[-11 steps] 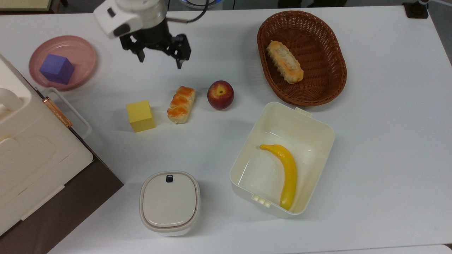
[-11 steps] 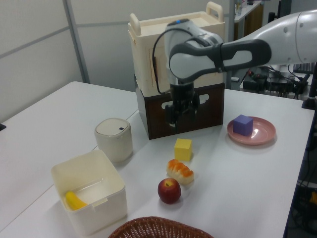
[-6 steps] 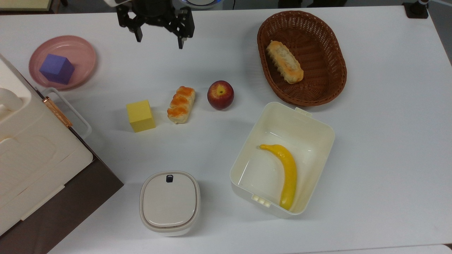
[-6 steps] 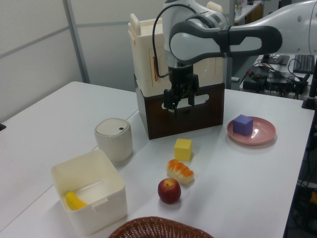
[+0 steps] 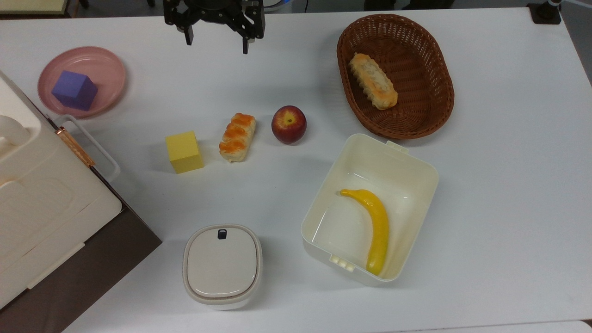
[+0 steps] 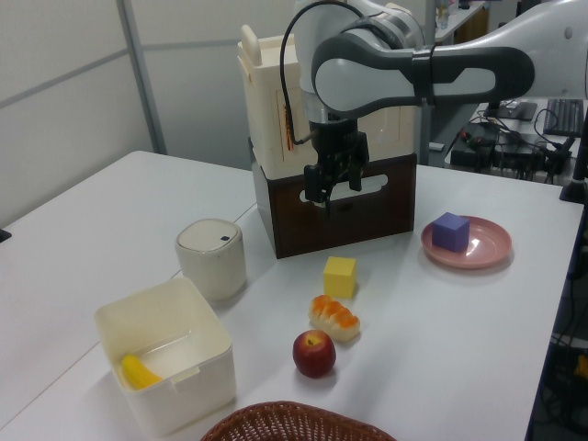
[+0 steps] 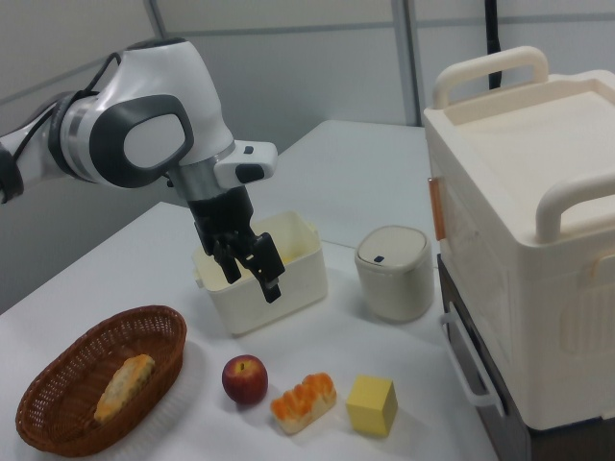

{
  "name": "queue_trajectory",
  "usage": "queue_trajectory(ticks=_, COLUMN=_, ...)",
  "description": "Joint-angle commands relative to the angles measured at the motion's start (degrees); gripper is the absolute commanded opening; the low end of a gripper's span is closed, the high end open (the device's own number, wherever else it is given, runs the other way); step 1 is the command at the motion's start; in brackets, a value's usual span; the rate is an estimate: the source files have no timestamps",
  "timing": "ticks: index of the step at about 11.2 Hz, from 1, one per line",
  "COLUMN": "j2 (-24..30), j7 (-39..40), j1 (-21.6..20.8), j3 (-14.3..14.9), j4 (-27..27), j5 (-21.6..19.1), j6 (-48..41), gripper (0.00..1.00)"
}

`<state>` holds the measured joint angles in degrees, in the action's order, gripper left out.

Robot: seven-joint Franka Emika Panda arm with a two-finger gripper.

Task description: Put the purple cube on a plate

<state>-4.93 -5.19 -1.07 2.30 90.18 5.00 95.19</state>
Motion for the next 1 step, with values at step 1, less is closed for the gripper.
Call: queue_trajectory(ticks=1, j2=1.3, j7=-0.2, j1=-0.7, j3=0.9, j4=0.7, j5=0.5, j6=-1.2, gripper=1.0)
